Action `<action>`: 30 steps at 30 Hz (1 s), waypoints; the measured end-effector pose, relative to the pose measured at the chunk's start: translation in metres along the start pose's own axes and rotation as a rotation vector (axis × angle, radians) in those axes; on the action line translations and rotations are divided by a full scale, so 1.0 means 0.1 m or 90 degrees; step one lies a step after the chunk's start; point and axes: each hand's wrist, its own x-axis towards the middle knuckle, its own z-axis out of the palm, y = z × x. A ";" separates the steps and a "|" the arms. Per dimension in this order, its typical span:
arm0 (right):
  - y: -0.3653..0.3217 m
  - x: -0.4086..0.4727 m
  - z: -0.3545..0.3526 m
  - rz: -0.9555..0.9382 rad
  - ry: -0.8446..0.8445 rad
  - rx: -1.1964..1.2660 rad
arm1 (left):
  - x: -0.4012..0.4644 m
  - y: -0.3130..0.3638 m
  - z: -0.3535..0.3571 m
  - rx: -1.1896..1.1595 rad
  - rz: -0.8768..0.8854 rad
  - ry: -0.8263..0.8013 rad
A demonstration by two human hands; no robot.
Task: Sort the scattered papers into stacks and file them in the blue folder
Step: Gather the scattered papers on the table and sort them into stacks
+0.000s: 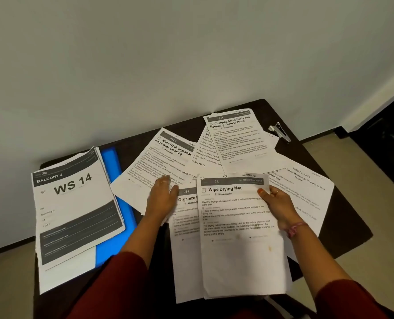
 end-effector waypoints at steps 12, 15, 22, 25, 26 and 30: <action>-0.11 0.49 -0.01 -0.004 -0.051 -0.103 | 0.32 0.16 0.23 0.177 -0.231 -0.143; -0.20 0.62 0.04 -0.022 -0.062 -0.126 | 0.43 0.16 0.23 0.194 -0.253 -0.111; -0.27 0.84 0.01 -0.007 -0.080 -0.140 | 0.57 0.28 0.29 0.213 -0.278 -0.058; -0.27 0.87 -0.02 0.012 -0.085 -0.171 | 0.62 0.28 0.28 0.186 -0.303 -0.040; -0.26 0.87 -0.04 0.016 -0.086 -0.176 | 0.63 0.27 0.28 0.169 -0.311 -0.038; -0.27 0.89 -0.07 0.044 -0.090 -0.152 | 0.71 0.24 0.29 0.116 -0.345 -0.013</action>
